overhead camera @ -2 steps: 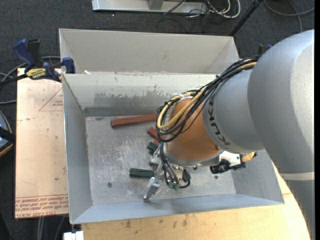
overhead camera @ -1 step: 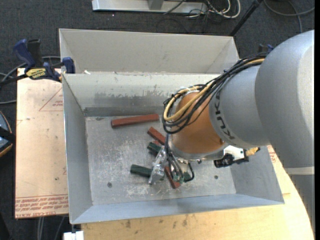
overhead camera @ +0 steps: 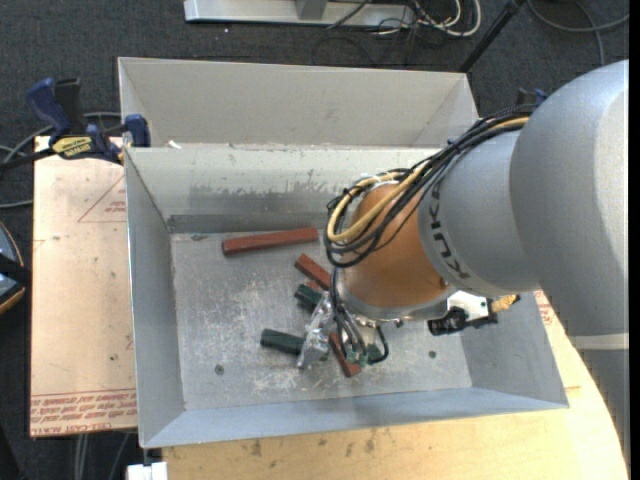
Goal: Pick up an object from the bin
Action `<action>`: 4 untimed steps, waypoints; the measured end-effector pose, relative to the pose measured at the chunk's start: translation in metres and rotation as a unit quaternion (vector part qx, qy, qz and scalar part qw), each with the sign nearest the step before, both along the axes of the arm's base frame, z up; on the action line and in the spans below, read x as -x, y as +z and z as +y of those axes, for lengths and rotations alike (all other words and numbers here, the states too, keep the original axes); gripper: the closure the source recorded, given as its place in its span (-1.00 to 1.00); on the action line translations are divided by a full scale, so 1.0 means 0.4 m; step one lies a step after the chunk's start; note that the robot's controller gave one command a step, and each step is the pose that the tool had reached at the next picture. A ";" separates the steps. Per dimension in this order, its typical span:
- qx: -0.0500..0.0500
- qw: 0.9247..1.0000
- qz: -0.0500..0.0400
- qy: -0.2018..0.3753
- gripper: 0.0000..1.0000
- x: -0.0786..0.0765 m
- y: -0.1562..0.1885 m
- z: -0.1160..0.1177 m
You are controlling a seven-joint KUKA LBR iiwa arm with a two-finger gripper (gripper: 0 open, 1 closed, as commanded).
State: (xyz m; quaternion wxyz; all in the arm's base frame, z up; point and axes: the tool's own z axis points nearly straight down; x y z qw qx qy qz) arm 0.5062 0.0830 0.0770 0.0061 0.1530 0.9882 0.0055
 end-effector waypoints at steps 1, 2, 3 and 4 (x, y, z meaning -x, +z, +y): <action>0.001 1.000 0.001 0.000 1.00 0.000 0.005 0.001; 0.003 1.000 0.006 0.001 1.00 0.005 0.022 -0.001; 0.005 1.000 0.011 0.000 1.00 0.011 0.071 -0.004; 0.004 1.000 0.009 0.000 1.00 0.008 0.129 -0.004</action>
Offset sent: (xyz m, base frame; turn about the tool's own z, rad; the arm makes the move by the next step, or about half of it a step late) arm 0.0001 0.0001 0.0680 -0.0001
